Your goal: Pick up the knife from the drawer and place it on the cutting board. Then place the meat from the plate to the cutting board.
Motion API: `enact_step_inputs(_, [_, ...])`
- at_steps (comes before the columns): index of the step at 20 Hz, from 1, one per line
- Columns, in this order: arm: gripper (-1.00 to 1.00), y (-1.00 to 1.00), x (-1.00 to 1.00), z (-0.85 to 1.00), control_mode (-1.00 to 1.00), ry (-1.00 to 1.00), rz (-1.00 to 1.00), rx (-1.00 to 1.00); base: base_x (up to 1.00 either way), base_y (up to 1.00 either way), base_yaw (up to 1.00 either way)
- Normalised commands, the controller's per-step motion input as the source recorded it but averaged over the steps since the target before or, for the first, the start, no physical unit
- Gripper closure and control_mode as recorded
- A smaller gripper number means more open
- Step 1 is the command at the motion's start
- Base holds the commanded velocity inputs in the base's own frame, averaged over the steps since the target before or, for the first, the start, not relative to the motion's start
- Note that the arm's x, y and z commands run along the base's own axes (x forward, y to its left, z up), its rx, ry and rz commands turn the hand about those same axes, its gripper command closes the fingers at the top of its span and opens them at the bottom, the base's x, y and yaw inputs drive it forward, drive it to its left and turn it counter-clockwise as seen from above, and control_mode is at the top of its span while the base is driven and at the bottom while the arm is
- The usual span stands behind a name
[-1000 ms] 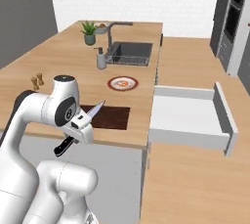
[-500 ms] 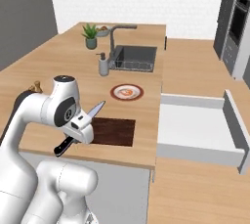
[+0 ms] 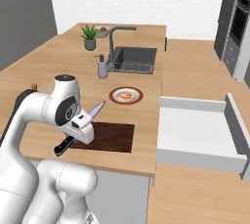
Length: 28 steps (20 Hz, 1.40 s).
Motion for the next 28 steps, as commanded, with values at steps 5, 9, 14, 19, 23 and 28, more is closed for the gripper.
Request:
enact_step_inputs(5, [1.00, 0.00, 0.03, 0.00, -1.00, 0.00, 0.00, 0.00, 0.00, 0.00, 0.00])
enact_step_inputs(9, [1.00, -0.15, 0.46, 0.00, -1.00, 0.02, 0.14, 0.00, 0.00, 0.00, 0.00])
enact_step_inputs(14, [1.00, -0.37, 0.90, 0.01, -1.00, 0.01, 0.42, -0.02, 0.00, 0.00, 0.00])
enact_step_inputs(19, [1.00, -0.57, 0.94, -0.07, -1.00, -0.04, 0.66, -0.01, 0.00, 0.00, 0.00])
enact_step_inputs(23, [1.00, -0.35, 0.77, -0.48, -1.00, -0.01, 0.85, -0.07, 0.00, 0.00, 0.00])
enact_step_inputs(28, [1.00, -0.05, 0.58, -0.55, -1.00, 0.10, 0.70, -0.07, 0.00, 0.00, 0.00])
